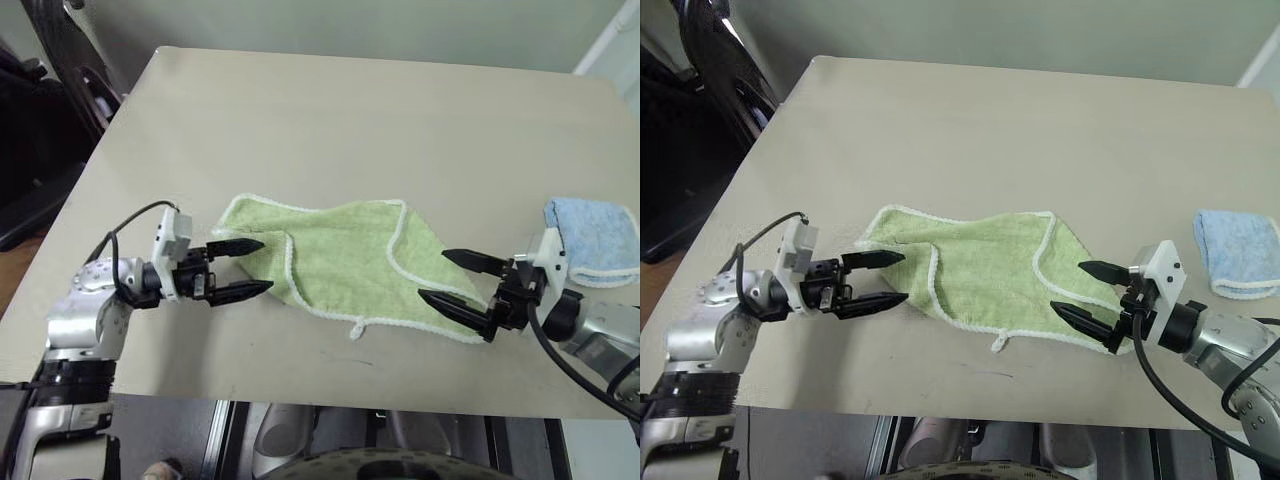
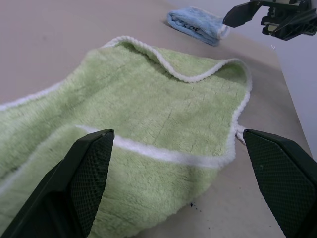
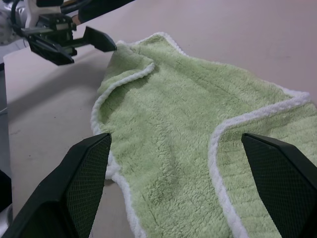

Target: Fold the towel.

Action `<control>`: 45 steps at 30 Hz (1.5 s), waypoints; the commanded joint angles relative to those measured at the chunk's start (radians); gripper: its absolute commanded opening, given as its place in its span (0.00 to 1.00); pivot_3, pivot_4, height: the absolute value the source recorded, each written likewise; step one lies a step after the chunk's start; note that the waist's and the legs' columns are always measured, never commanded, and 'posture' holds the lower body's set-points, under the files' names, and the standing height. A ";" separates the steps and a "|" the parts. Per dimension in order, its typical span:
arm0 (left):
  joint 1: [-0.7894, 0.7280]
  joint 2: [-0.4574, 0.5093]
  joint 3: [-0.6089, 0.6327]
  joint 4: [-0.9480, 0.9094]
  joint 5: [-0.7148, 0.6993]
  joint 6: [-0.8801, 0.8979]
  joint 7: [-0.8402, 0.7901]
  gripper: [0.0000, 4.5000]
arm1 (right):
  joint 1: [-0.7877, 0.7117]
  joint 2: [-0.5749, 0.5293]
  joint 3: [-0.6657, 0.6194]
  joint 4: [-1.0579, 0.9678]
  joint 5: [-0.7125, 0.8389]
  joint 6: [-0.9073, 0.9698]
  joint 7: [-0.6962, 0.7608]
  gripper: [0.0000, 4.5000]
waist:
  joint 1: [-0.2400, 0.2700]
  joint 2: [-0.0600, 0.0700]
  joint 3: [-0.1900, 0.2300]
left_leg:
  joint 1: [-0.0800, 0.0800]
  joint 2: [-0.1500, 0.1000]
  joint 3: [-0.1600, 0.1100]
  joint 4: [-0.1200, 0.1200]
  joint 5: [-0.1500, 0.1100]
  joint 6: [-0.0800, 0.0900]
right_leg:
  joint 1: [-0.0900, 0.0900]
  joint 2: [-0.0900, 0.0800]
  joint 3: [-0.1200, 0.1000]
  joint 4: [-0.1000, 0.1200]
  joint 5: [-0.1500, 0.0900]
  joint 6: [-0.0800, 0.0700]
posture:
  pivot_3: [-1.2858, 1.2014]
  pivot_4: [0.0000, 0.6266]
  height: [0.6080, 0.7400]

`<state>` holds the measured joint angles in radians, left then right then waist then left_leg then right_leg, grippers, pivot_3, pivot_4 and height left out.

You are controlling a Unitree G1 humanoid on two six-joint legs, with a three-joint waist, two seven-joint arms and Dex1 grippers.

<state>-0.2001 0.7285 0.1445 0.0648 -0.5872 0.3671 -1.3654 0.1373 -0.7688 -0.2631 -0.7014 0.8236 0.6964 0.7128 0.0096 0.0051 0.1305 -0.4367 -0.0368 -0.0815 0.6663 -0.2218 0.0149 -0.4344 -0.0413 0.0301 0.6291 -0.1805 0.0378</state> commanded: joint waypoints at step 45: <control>-0.086 -0.137 -0.071 0.043 0.053 -0.120 0.062 1.00 | -0.236 0.504 0.389 0.087 -0.440 0.179 -0.608 0.99 | 0.002 -0.001 0.000 | 0.001 0.002 0.000 0.000 -0.003 -0.002 | -0.001 0.000 -0.002 0.000 0.007 -0.003 | 0.52 0.24 0.95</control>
<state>-0.2787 0.5956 0.0722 0.1179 -0.5351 0.2625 -1.3028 -0.0991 -0.2755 0.1264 -0.5921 0.3957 0.8804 0.1092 0.0117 0.0044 0.1301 -0.4354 -0.0345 -0.0813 0.6667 -0.2247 0.0127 -0.4352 -0.0410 0.0283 0.6291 -0.1737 0.0346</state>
